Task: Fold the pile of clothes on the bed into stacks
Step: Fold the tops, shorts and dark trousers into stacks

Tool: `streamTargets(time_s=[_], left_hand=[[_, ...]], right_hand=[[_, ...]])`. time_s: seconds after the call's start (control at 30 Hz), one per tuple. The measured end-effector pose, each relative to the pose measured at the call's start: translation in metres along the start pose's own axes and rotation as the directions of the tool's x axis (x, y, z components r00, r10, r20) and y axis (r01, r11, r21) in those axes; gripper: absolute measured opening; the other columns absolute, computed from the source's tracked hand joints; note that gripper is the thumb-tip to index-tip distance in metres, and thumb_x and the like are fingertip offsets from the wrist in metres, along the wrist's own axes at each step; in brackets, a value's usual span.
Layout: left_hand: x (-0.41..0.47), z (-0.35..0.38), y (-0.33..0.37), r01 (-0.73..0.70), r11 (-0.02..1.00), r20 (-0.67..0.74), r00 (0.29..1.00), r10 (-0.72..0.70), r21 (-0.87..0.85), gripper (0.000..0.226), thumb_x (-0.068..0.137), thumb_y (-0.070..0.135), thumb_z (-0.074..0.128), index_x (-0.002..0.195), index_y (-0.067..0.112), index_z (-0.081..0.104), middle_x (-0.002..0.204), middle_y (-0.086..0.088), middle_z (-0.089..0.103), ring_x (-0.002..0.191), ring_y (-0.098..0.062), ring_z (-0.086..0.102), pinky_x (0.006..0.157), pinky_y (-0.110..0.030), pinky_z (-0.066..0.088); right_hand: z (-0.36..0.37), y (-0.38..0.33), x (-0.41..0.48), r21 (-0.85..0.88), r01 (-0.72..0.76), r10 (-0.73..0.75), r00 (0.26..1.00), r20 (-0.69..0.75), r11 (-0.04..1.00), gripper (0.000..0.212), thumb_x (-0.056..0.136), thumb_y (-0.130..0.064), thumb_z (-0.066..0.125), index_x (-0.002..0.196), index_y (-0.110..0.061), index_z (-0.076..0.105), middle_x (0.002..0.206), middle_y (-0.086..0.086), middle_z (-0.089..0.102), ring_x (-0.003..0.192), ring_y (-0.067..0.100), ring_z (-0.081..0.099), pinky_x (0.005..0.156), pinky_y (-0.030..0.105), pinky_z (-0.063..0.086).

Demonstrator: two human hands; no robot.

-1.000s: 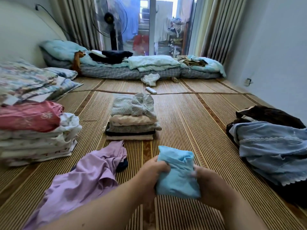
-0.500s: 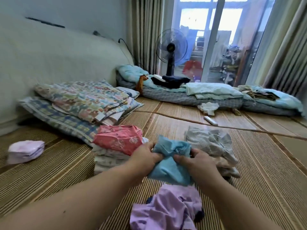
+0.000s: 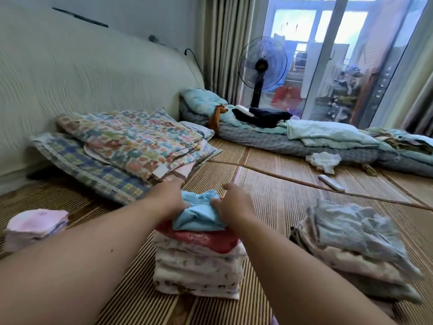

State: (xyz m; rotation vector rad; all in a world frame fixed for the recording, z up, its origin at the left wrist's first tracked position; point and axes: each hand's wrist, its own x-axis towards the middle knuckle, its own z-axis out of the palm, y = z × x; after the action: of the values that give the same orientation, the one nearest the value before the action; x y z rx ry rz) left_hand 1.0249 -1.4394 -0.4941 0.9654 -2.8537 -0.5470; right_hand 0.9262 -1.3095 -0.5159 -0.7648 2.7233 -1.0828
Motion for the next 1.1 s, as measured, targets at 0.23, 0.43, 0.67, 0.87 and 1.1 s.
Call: streamTargets(time_s=[0.23, 0.43, 0.67, 0.87, 1.1], left_hand=[[-0.012, 0.002, 0.009, -0.095, 0.993, -0.103, 0.991, 0.087, -0.070, 0.047, 0.093, 0.026, 0.051, 0.140, 0.026, 0.045, 0.143, -0.012, 0.044, 0.126, -0.030, 0.046, 0.102, -0.039, 0.042], [-0.102, 0.006, 0.050, -0.373, 0.915, -0.206, 0.918, 0.340, -0.154, 0.042, 0.088, 0.030, 0.058, 0.130, 0.029, 0.056, 0.137, -0.003, 0.048, 0.128, -0.025, 0.041, 0.107, -0.036, 0.032], [-0.237, 0.100, 0.067, -0.459, 0.887, 0.253, 0.853, 0.457, -0.056, 0.063, 0.078, 0.052, 0.066, 0.137, 0.038, 0.046, 0.151, -0.001, 0.030, 0.138, -0.025, 0.030, 0.112, -0.033, 0.028], [-0.271, 0.143, 0.058, -0.422, 0.904, 0.465, 0.815, 0.346, 0.067, 0.077, 0.072, 0.037, 0.072, 0.140, 0.034, 0.036, 0.140, -0.004, 0.047, 0.116, -0.026, 0.056, 0.094, -0.036, 0.050], [-0.257, 0.132, 0.050, -0.348, 0.884, 0.242, 0.871, 0.428, -0.313, 0.042, 0.078, 0.009, 0.060, 0.112, 0.032, 0.068, 0.100, 0.009, 0.070, 0.092, -0.009, 0.063, 0.073, -0.019, 0.046]], right_hand=[[-0.022, -0.001, -0.015, -0.065, 0.116, -0.119, 0.992, -0.048, 0.991, 0.041, 0.089, -0.034, 0.062, 0.127, -0.019, 0.060, 0.126, 0.007, 0.062, 0.114, 0.023, 0.058, 0.095, 0.033, 0.046], [-0.091, 0.013, -0.097, -0.221, 0.334, -0.360, 0.929, -0.085, 0.916, 0.033, 0.087, -0.036, 0.065, 0.117, -0.022, 0.067, 0.118, 0.001, 0.062, 0.097, 0.018, 0.061, 0.076, 0.027, 0.044], [-0.113, 0.112, -0.224, -0.457, 0.305, -0.181, 0.938, 0.295, 0.835, 0.061, 0.080, -0.043, 0.072, 0.136, -0.031, 0.052, 0.136, -0.001, 0.050, 0.118, 0.020, 0.054, 0.094, 0.033, 0.047], [-0.056, 0.176, -0.291, -0.438, 0.045, 0.116, 0.936, 0.334, 0.898, 0.099, 0.077, -0.055, 0.068, 0.154, -0.028, 0.013, 0.158, 0.000, 0.025, 0.139, 0.026, 0.030, 0.113, 0.041, 0.030], [-0.046, 0.194, -0.277, -0.246, -0.237, 0.277, 0.950, 0.142, 0.940, 0.061, 0.089, -0.054, 0.054, 0.144, -0.031, 0.038, 0.122, 0.007, 0.058, 0.105, 0.024, 0.058, 0.084, 0.033, 0.047]])
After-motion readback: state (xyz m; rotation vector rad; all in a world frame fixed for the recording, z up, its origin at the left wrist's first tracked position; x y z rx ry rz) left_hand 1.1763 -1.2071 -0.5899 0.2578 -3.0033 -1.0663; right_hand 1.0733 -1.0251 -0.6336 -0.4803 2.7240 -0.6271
